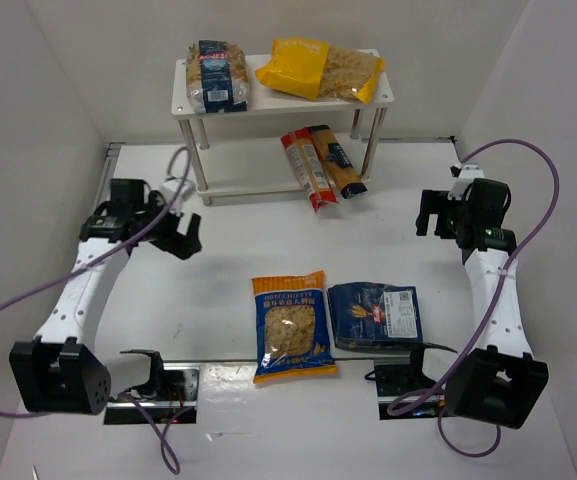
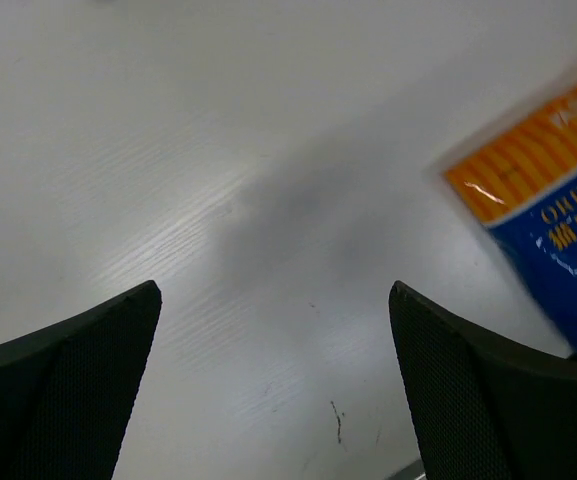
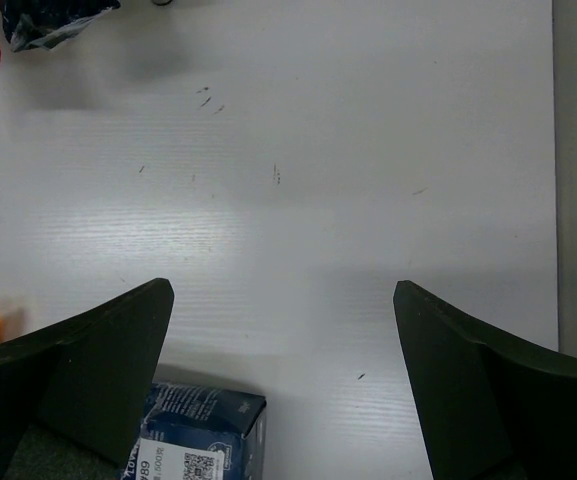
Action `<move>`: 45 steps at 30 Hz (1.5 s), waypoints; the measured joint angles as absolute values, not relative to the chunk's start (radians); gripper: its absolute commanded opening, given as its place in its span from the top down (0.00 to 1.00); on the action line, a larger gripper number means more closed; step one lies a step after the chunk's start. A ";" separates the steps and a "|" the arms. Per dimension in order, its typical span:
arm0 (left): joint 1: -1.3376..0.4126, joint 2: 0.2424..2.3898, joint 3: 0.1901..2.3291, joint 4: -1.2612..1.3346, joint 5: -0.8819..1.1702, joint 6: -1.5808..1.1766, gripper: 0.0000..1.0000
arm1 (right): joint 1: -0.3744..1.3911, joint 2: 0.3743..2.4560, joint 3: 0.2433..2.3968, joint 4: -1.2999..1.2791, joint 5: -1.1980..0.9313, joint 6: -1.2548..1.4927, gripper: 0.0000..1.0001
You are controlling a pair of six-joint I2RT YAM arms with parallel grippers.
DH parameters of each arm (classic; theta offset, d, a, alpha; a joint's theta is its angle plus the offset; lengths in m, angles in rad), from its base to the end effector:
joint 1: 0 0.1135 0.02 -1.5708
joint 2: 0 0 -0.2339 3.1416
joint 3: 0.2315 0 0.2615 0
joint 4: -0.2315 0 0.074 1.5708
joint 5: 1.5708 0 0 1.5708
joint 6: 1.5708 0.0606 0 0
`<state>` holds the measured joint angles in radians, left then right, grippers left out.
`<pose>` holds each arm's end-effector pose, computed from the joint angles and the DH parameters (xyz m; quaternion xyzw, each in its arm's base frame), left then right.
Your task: Place and organize the pasta boxes and bags onto the shelf
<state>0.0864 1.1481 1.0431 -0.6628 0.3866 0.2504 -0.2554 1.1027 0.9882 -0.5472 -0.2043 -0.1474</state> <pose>0.2780 0.0011 0.2694 0.1488 0.8941 -0.1100 0.4077 0.2734 -0.0587 0.2708 0.0035 0.8949 0.0024 0.4463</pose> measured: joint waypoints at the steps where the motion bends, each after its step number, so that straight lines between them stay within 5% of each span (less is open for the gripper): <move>1: 0.023 1.181 1.060 -0.680 0.399 0.276 0.00 | -0.255 1.100 0.988 -0.546 -0.200 -0.147 0.00; 7: -0.311 1.388 1.114 -0.739 0.395 0.394 0.00 | -0.256 1.092 0.987 -0.544 -0.186 -0.147 0.00; 14: -0.502 1.532 1.126 -0.737 0.384 0.444 0.00 | -0.256 1.089 0.968 -0.540 -0.172 -0.147 0.00; 45: -0.572 1.840 1.243 -0.702 0.526 0.484 0.00 | -0.256 1.085 0.955 -0.538 -0.175 -0.147 0.00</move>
<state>-0.5724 1.8400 1.2430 -0.7021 0.5262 0.4835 -0.2558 1.0847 0.9554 -0.5385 -0.1745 -0.1474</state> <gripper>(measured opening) 1.001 0.994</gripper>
